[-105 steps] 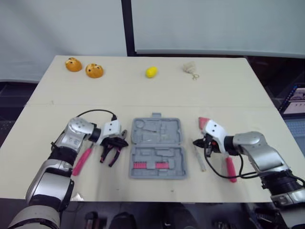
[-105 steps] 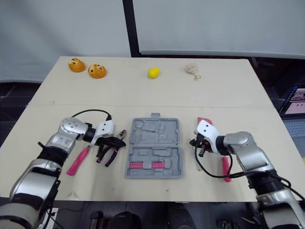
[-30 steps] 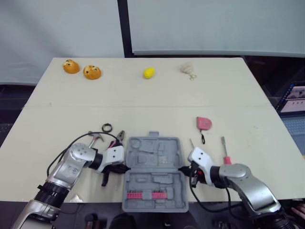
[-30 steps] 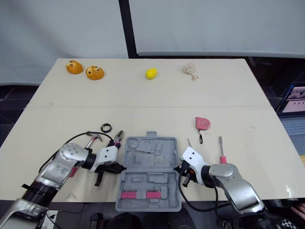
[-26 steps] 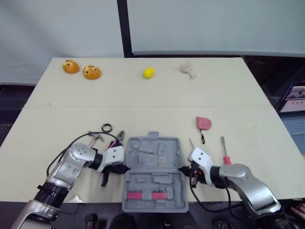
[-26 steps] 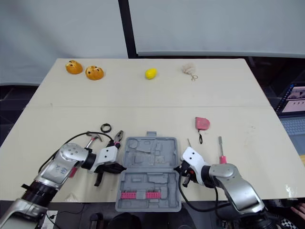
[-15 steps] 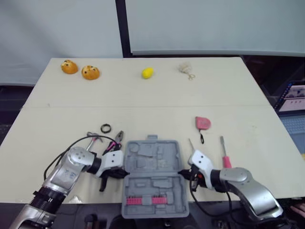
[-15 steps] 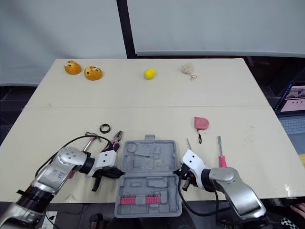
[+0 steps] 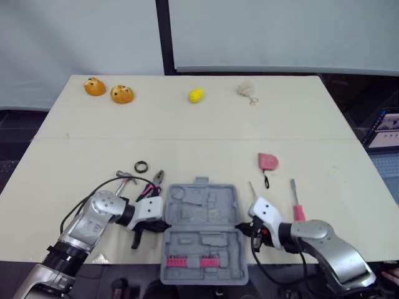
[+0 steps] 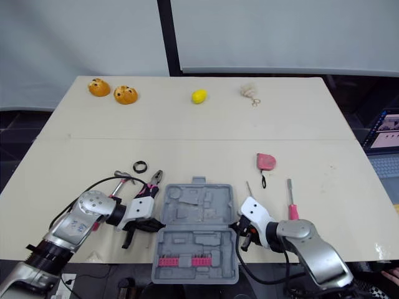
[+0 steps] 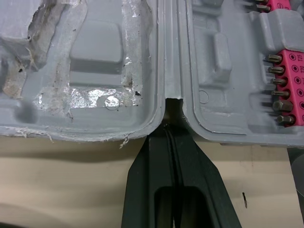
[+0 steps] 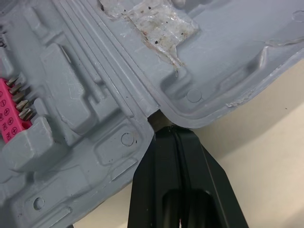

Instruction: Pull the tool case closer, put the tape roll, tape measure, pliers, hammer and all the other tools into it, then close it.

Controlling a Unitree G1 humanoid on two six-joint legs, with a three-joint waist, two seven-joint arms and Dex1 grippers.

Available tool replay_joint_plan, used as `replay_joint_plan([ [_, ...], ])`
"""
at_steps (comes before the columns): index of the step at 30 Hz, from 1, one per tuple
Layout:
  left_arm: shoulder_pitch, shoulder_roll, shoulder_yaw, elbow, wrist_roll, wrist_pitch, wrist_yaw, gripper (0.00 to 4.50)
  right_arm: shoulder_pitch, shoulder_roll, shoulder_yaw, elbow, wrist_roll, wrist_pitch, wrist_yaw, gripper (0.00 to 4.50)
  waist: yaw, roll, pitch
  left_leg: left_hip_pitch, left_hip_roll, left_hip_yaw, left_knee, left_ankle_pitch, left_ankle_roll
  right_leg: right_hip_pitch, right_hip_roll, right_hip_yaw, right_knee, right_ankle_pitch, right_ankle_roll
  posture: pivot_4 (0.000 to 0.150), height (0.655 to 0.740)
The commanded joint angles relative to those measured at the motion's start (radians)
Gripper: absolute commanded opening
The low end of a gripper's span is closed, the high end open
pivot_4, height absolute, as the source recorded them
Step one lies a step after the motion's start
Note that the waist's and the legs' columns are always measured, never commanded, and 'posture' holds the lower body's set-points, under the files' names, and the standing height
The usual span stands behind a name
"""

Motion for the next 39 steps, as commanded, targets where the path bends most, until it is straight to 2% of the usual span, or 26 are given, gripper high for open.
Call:
replay_joint_plan([
  [1, -0.001, 0.05, 0.04, 0.019, -0.023, -0.035, -0.01, 0.04, 0.029, -0.042, -0.087, -0.083, 0.035, 0.016, -0.016, 0.05, 0.0, 0.0, 0.0, 0.0, 0.0, 0.0, 0.0, 0.0, 0.0, 0.0, 0.0, 0.0, 0.0, 0.0, 0.0, 0.15, 0.74],
  [3, 0.004, 0.072, 0.091, 0.014, -0.074, -0.024, -0.019, 0.04, 0.057, -0.068, -0.157, -0.113, 0.062, 0.033, -0.014, 0.05, 0.0, 0.0, 0.0, 0.0, 0.0, 0.0, 0.0, 0.0, 0.0, 0.0, 0.0, 0.0, 0.0, 0.0, 0.0, 0.15, 0.74],
  [6, 0.047, 0.126, 0.196, -0.042, -0.232, 0.024, -0.104, 0.04, 0.144, -0.122, -0.299, -0.179, 0.123, 0.026, 0.031, 0.05, -0.003, 0.0, 0.0, -0.002, 0.001, 0.0, -0.001, 0.0, 0.0, -0.002, 0.0, 0.0, 0.0, 0.0, 0.0, 0.15, 0.74],
  [8, 0.069, 0.157, 0.274, -0.087, -0.347, 0.137, -0.136, 0.04, 0.203, -0.131, -0.421, -0.224, 0.202, 0.023, 0.069, 0.05, -0.003, -0.001, 0.0, -0.001, 0.001, -0.001, -0.002, 0.0, 0.0, -0.001, 0.0, -0.001, -0.001, -0.001, 0.0, 0.15, 0.74],
  [10, 0.087, 0.188, 0.341, -0.107, -0.422, 0.237, -0.134, 0.04, 0.254, -0.128, -0.553, -0.247, 0.276, 0.024, 0.098, 0.05, -0.003, -0.001, 0.0, -0.002, 0.001, -0.002, -0.002, 0.0, 0.0, -0.001, 0.0, -0.002, -0.001, -0.001, 0.0, 0.15, 0.74],
  [13, 0.119, 0.224, 0.479, 0.0, -0.458, 0.287, -0.08, 0.04, 0.341, -0.129, -0.838, -0.218, 0.373, 0.05, 0.141, 0.05, -0.002, -0.001, 0.001, 0.0, 0.0, -0.003, -0.002, 0.0, 0.0, 0.002, 0.0, -0.002, -0.001, 0.0, 0.001, 0.15, 0.74],
  [16, 0.142, 0.245, 0.574, 0.123, -0.462, 0.267, -0.053, 0.78, 0.44, -0.137, -1.001, -0.155, 0.379, 0.006, 0.192, 0.8, -0.001, -0.002, 0.001, 0.001, 0.0, -0.003, -0.002, -0.001, 0.0, 0.003, 0.0, -0.002, -0.002, -0.001, 0.001, 0.15, 0.74],
  [20, 0.147, 0.299, 0.663, 0.283, -0.445, 0.218, -0.031, 2.64, 0.539, -0.131, -1.176, -0.071, 0.393, -0.047, 0.243, 2.69, -0.002, -0.004, 0.002, 0.001, 0.0, -0.003, -0.005, -0.001, 0.001, 0.003, 0.0, -0.002, -0.005, -0.001, 0.0, 0.15, 0.74],
  [23, 0.141, 0.333, 0.708, 0.38, -0.438, 0.191, -0.002, 4.05, 0.584, -0.127, -1.245, -0.007, 0.387, -0.095, 0.258, 4.14, -0.003, -0.008, 0.002, 0.001, -0.001, -0.003, -0.005, -0.002, 0.002, 0.003, -0.001, -0.002, -0.005, -0.001, 0.001, 0.15, 0.74],
  [24, 0.14, 0.345, 0.721, 0.422, -0.429, 0.166, 0.008, 4.47, 0.593, -0.127, -1.261, 0.017, 0.381, -0.114, 0.258, 4.49, -0.003, -0.008, 0.002, 0.001, -0.001, -0.003, -0.006, -0.002, 0.002, 0.003, -0.001, -0.002, -0.006, -0.001, 0.001, 0.15, 0.74],
  [28, 0.113, 0.37, 0.723, 0.579, -0.371, 0.049, 0.077, 4.47, 0.602, -0.127, -1.288, 0.085, 0.378, -0.165, 0.247, 4.49, -0.005, -0.008, 0.002, 0.002, -0.001, -0.002, -0.011, -0.002, 0.002, 0.003, -0.002, -0.002, -0.008, -0.001, 0.001, 0.15, 0.74],
  [30, 0.09, 0.368, 0.716, 0.603, -0.375, 0.043, 0.068, 4.47, 0.596, -0.129, -1.279, 0.098, 0.382, -0.182, 0.242, 4.49, -0.005, -0.008, 0.002, 0.003, -0.002, -0.001, -0.012, -0.002, 0.002, 0.003, -0.002, -0.002, -0.008, -0.001, 0.001, 0.15, 0.74],
  [33, 0.062, 0.364, 0.697, 0.564, -0.398, 0.075, 0.022, 4.47, 0.563, -0.132, -1.254, 0.098, 0.398, -0.199, 0.228, 4.49, -0.006, -0.009, 0.002, 0.002, -0.001, -0.001, -0.012, -0.002, 0.001, 0.003, -0.002, -0.002, -0.008, -0.001, 0.001, 0.15, 0.74],
  [39, -0.042, 0.371, 0.532, 0.469, -0.305, -0.017, -0.053, 4.47, 0.448, -0.158, -1.173, -0.047, 0.517, -0.115, 0.158, 4.49, -0.004, -0.007, 0.002, 0.002, -0.002, -0.001, -0.012, -0.002, 0.001, 0.003, -0.002, -0.002, -0.008, 0.0, 0.001, 0.15, 0.74],
])
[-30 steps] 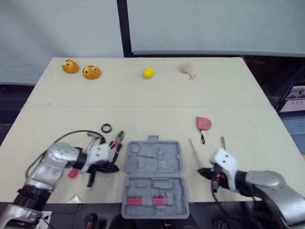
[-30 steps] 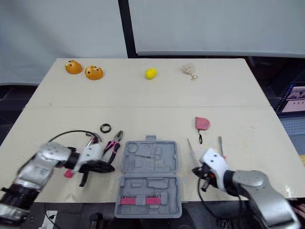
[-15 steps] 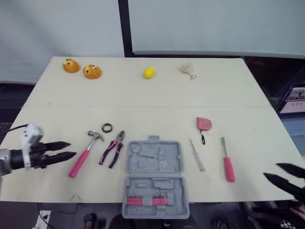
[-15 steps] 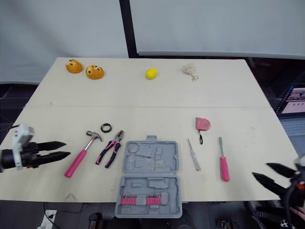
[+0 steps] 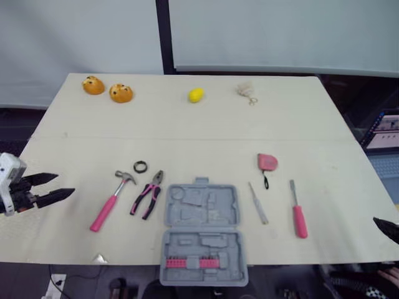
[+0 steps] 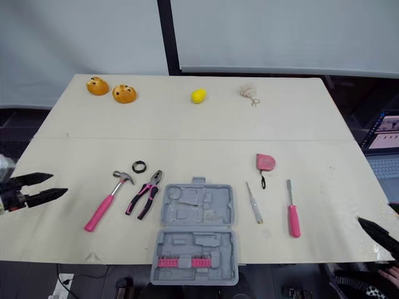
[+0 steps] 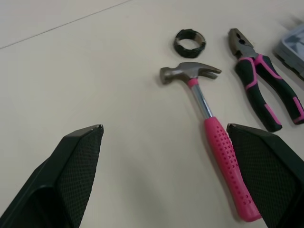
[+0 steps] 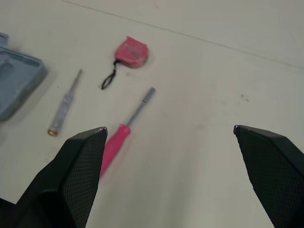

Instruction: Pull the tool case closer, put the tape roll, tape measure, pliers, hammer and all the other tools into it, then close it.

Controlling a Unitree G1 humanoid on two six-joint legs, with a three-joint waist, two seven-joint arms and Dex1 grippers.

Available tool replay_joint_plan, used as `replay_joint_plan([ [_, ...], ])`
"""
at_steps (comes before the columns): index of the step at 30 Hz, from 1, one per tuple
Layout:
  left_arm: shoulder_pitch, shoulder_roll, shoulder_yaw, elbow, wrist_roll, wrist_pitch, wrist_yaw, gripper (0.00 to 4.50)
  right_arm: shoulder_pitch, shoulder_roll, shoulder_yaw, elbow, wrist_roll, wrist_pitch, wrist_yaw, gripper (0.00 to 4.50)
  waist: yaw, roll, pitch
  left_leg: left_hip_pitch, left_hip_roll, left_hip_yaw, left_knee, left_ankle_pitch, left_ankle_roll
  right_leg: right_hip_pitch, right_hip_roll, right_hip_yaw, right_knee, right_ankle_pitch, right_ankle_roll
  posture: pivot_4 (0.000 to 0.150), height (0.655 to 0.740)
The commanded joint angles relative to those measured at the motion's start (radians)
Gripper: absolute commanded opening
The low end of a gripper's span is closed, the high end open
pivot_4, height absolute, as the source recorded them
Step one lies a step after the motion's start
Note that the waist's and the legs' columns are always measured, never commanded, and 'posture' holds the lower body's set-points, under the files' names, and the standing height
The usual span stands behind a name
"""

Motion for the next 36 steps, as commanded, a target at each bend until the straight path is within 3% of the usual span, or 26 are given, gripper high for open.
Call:
replay_joint_plan([
  [1, -0.072, 0.02, -0.103, -0.068, 0.057, -0.068, -0.077, 4.47, -0.057, -0.038, 0.033, -0.119, 0.107, 0.06, -0.049, 4.49, 0.0, 0.001, 0.0, 0.0, 0.0, 0.0, 0.0, 0.0, 0.0, 0.0, 0.0, 0.0, 0.0, 0.0, 0.0, 0.15, 0.74],
  [6, -0.325, -0.016, -0.324, -0.027, 0.173, -0.142, -0.231, 4.47, -0.249, -0.077, 0.228, -0.246, 0.257, 0.15, -0.164, 4.49, 0.0, 0.0, 0.001, -0.001, -0.001, 0.0, 0.003, 0.001, -0.001, 0.0, 0.001, 0.0, 0.001, 0.001, 0.001, 0.15, 0.74],
  [11, -0.628, -0.139, -0.515, 0.201, 0.342, -0.239, -0.305, 4.47, -0.465, -0.047, 0.52, -0.316, 0.266, 0.162, -0.28, 4.49, 0.002, 0.001, 0.001, -0.003, -0.001, 0.001, 0.006, 0.002, 0.0, -0.001, 0.002, 0.0, 0.001, 0.0, 0.001, 0.15, 0.74],
  [18, -0.893, -0.285, -0.67, 0.547, 0.553, -0.402, -0.202, 4.47, -0.68, 0.051, 0.802, -0.31, 0.214, 0.168, -0.403, 4.49, -0.002, 0.0, 0.001, -0.007, -0.001, 0.001, 0.011, 0.001, 0.001, -0.005, 0.003, 0.002, 0.003, 0.001, 0.002, 0.15, 0.74],
  [20, -0.932, -0.312, -0.687, 0.597, 0.588, -0.43, -0.174, 4.23, -0.693, 0.073, 0.852, -0.311, 0.188, 0.159, -0.431, 4.5, -0.001, 0.0, 0.001, -0.01, 0.001, 0.002, 0.011, 0.001, 0.001, -0.009, 0.003, 0.002, 0.004, 0.001, 0.002, 0.15, 0.74],
  [23, -0.96, -0.332, -0.709, 0.642, 0.634, -0.453, -0.154, 3.2, -0.683, 0.086, 0.911, -0.321, 0.13, 0.14, -0.45, 4.5, -0.001, 0.0, 0.001, -0.017, 0.001, 0.002, 0.015, 0.002, 0.002, -0.016, 0.002, 0.002, 0.008, 0.001, 0.002, 0.15, 0.74],
  [36, -0.951, -0.402, -0.71, 0.721, 0.711, -0.423, 0.026, 3.2, -0.616, 0.131, 0.938, -0.378, 0.096, 0.121, -0.505, 4.5, 0.005, 0.0, 0.001, -0.018, 0.001, 0.001, 0.017, 0.002, 0.002, -0.017, 0.001, 0.001, 0.01, 0.001, 0.002, 0.15, 0.74],
])
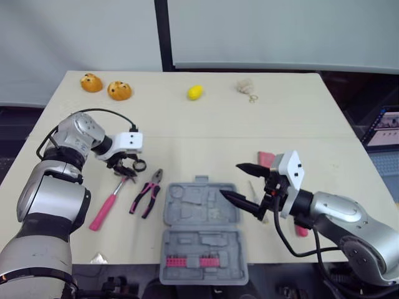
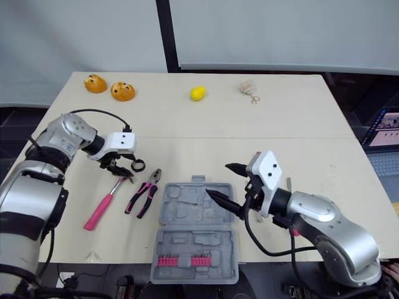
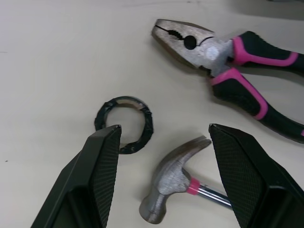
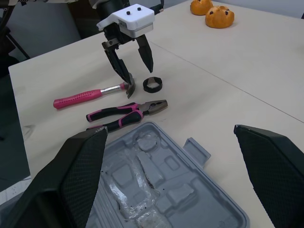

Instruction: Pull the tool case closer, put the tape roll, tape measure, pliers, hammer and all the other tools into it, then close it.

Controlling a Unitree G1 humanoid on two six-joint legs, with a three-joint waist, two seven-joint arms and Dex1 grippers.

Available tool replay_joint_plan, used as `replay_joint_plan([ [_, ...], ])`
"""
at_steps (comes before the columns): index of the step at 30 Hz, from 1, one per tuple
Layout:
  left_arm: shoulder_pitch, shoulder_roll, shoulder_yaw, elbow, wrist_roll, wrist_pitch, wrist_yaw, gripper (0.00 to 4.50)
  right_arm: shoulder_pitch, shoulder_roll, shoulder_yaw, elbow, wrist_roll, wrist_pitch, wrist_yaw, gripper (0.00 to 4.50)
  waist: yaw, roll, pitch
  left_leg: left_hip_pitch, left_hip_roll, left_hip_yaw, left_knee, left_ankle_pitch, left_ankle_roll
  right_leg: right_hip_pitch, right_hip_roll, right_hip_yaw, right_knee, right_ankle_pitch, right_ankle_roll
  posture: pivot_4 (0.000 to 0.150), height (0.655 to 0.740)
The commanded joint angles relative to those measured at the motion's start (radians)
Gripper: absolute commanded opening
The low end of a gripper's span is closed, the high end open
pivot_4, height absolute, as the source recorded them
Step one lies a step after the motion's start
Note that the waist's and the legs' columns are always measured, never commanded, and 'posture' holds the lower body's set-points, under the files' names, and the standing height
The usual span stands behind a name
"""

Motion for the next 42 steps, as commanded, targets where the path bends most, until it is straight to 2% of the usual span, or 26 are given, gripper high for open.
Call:
replay_joint_plan([
  [1, -0.006, -0.009, 0.008, 0.009, 0.019, 0.012, 0.045, 3.2, 0.005, 0.006, -0.015, -0.05, -0.001, -0.021, -0.019, 4.5, 0.001, 0.0, 0.0, 0.0, 0.0, 0.0, 0.0, 0.0, 0.0, 0.0, 0.0, 0.0, 0.0, 0.0, 0.0, 0.15, 0.74],
  [25, 0.047, -0.082, 0.015, 0.027, 0.056, 0.011, 0.182, 3.2, 0.022, -0.008, -0.052, -0.067, 0.023, -0.009, -0.034, 4.5, 0.02, 0.0, 0.0, -0.002, 0.0, 0.001, 0.006, 0.0, 0.0, 0.0, 0.0, -0.001, 0.003, 0.0, 0.0, 0.15, 0.74],
  [26, 0.045, -0.082, 0.018, 0.027, 0.055, 0.009, 0.179, 2.66, 0.023, -0.008, -0.053, -0.068, 0.023, -0.008, -0.033, 4.5, 0.02, 0.0, 0.0, -0.002, 0.0, 0.001, 0.006, 0.0, 0.0, 0.0, 0.0, -0.001, 0.003, 0.0, 0.0, 0.15, 0.74],
  [28, 0.039, -0.081, 0.023, 0.029, 0.052, 0.01, 0.181, 1.92, 0.025, -0.008, -0.051, -0.067, 0.02, -0.008, -0.031, 4.5, 0.019, 0.0, 0.0, -0.002, 0.0, 0.001, 0.007, 0.0, 0.0, 0.0, 0.0, -0.001, 0.004, 0.0, 0.0, 0.15, 0.74],
  [31, 0.025, -0.078, 0.029, 0.03, 0.05, 0.019, 0.18, 0.37, 0.028, -0.005, -0.043, -0.067, 0.015, -0.01, -0.031, 4.5, 0.02, 0.0, 0.0, -0.002, -0.001, 0.001, 0.007, 0.0, 0.0, 0.0, 0.0, -0.001, 0.004, 0.0, 0.0, 0.15, 0.74],
  [32, 0.021, -0.075, 0.032, 0.029, 0.048, 0.021, 0.176, 0.03, 0.028, -0.004, -0.041, -0.067, 0.015, -0.01, -0.031, 4.5, 0.02, 0.0, 0.0, -0.002, -0.001, 0.001, 0.007, 0.0, 0.0, 0.0, 0.0, -0.001, 0.004, 0.0, 0.0, 0.15, 0.74],
  [38, -0.016, -0.06, 0.086, 0.024, 0.006, 0.068, 0.088, 0.03, 0.039, -0.004, -0.041, -0.071, 0.017, -0.01, -0.029, 4.5, 0.02, 0.0, 0.0, -0.002, -0.001, 0.002, 0.008, 0.0, 0.0, 0.0, 0.0, -0.002, 0.004, 0.0, 0.0, 0.15, 0.74],
  [42, -0.063, -0.054, 0.132, 0.011, -0.049, 0.164, -0.087, 0.03, 0.058, -0.012, -0.049, -0.074, 0.017, -0.012, -0.022, 4.5, 0.019, 0.0, 0.0, -0.003, -0.002, 0.004, 0.009, 0.0, 0.0, 0.0, 0.0, -0.003, 0.004, 0.0, 0.0, 0.15, 0.74],
])
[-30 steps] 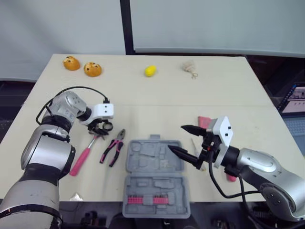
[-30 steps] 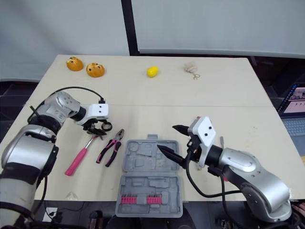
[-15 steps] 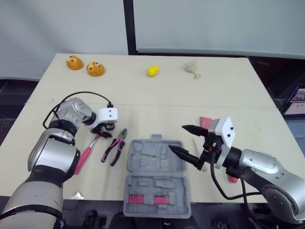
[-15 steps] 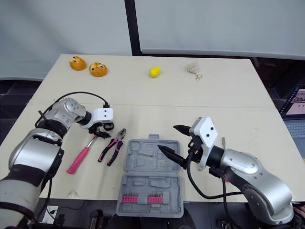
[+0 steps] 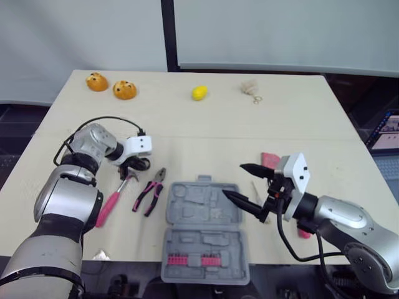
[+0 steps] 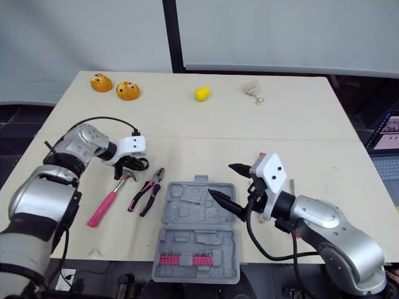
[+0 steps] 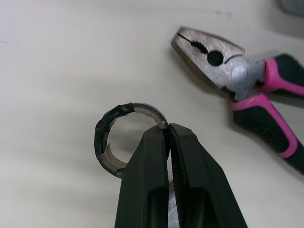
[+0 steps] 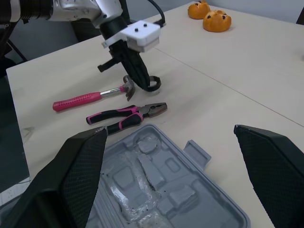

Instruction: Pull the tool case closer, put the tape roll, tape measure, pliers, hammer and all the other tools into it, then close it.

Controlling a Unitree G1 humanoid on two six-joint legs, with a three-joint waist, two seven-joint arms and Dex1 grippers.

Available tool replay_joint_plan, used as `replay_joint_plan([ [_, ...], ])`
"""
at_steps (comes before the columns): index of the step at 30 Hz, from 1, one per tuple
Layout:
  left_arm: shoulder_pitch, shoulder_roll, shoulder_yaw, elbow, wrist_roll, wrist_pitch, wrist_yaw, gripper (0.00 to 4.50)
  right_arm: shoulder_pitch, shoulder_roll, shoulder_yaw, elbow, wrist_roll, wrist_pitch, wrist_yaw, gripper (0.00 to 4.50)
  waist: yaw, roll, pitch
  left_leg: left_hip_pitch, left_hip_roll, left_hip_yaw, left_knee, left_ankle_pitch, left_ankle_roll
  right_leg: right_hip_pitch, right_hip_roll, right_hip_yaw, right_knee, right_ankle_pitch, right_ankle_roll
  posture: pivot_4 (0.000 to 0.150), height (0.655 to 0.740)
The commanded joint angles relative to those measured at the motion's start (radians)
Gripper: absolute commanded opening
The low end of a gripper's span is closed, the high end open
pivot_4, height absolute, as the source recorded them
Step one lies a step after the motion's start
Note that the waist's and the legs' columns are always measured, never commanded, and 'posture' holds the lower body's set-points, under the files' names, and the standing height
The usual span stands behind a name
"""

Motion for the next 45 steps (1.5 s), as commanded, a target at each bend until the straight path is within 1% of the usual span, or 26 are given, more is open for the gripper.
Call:
replay_joint_plan([
  [1, -0.055, 0.02, 0.043, -0.034, -0.056, 0.079, -0.177, 0.03, 0.017, -0.013, -0.019, -0.043, 0.008, -0.014, 0.003, 4.5, 0.0, 0.0, 0.0, 0.0, -0.001, 0.0, 0.0, 0.0, 0.0, 0.0, 0.0, 0.0, 0.0, 0.0, 0.0, 0.15, 0.74],
  [4, -0.08, 0.015, 0.053, -0.059, -0.084, 0.181, -0.327, 0.03, 0.036, -0.019, -0.03, -0.045, 0.013, -0.017, 0.008, 4.5, -0.001, 0.0, 0.0, 0.0, -0.002, 0.001, 0.0, 0.0, 0.0, 0.0, 0.0, -0.001, 0.0, 0.0, 0.0, 0.15, 0.74],
  [7, -0.083, -0.007, 0.03, -0.118, -0.102, 0.262, -0.403, 0.03, 0.07, -0.026, -0.033, -0.048, 0.01, -0.028, 0.015, 4.5, -0.001, 0.0, 0.0, 0.0, -0.001, 0.0, 0.001, 0.0, 0.0, 0.0, 0.0, 0.0, 0.001, 0.0, 0.0, 0.15, 0.74],
  [9, -0.079, -0.026, 0.006, -0.166, -0.122, 0.323, -0.41, 0.03, 0.088, -0.027, -0.031, -0.052, 0.007, -0.034, 0.016, 4.5, 0.0, 0.0, 0.0, 0.0, 0.0, -0.002, 0.001, 0.0, 0.0, 0.0, 0.0, 0.0, 0.001, 0.0, 0.0, 0.15, 0.74],
  [12, -0.031, -0.041, -0.065, -0.316, -0.199, 0.429, -0.41, 0.03, 0.118, -0.03, -0.025, -0.057, -0.005, -0.045, 0.015, 4.5, 0.001, 0.0, 0.0, -0.001, 0.001, -0.003, 0.002, 0.0, 0.0, 0.0, -0.001, 0.0, 0.001, 0.0, 0.0, 0.15, 0.74],
  [17, 0.1, 0.002, -0.199, -0.684, -0.316, 0.616, -0.41, 0.03, 0.141, -0.039, 0.011, -0.054, -0.053, -0.065, 0.016, 4.5, -0.006, 0.0, 0.0, 0.001, 0.002, -0.006, 0.001, 0.0, 0.0, 0.0, 0.0, 0.003, 0.004, 0.0, 0.0, 0.15, 0.74],
  [20, 0.147, 0.008, -0.223, -0.805, -0.312, 0.702, -0.409, 0.03, 0.144, -0.033, 0.023, -0.056, -0.064, -0.07, 0.011, 4.5, -0.004, 0.0, 0.0, 0.001, 0.003, -0.006, 0.003, 0.0, 0.0, 0.0, 0.0, 0.003, 0.006, -0.001, -0.001, 0.15, 0.74],
  [24, 0.2, 0.029, -0.258, -0.908, -0.307, 0.744, -0.387, 0.03, 0.154, -0.029, 0.022, -0.058, -0.067, -0.073, 0.007, 4.5, -0.002, 0.0, 0.0, 0.001, 0.002, -0.006, 0.003, 0.0, 0.0, 0.0, 0.0, 0.003, 0.006, -0.001, -0.001, 0.15, 0.74],
  [30, 0.212, 0.009, -0.281, -0.926, -0.318, 0.781, -0.363, 0.03, 0.157, -0.026, 0.025, -0.052, -0.073, -0.077, 0.007, 4.5, 0.002, 0.0, 0.0, 0.001, 0.002, -0.006, 0.004, 0.0, 0.0, 0.0, -0.001, 0.003, 0.006, -0.001, -0.001, 0.15, 0.74],
  [38, 0.194, -0.047, -0.293, -0.833, -0.313, 0.787, -0.346, 0.03, 0.162, -0.027, 0.026, -0.046, -0.079, -0.084, 0.01, 4.5, 0.001, 0.0, 0.0, 0.001, 0.002, -0.007, 0.004, 0.0, 0.0, 0.0, 0.0, 0.003, 0.006, -0.001, -0.001, 0.15, 0.74],
  [45, 0.183, -0.081, -0.29, -0.742, -0.28, 0.719, -0.308, 0.03, 0.174, -0.028, 0.017, -0.054, -0.077, -0.083, 0.009, 4.5, 0.001, 0.0, 0.0, 0.001, 0.002, -0.007, 0.004, 0.0, 0.0, 0.0, 0.0, 0.003, 0.006, -0.001, -0.001, 0.15, 0.74],
])
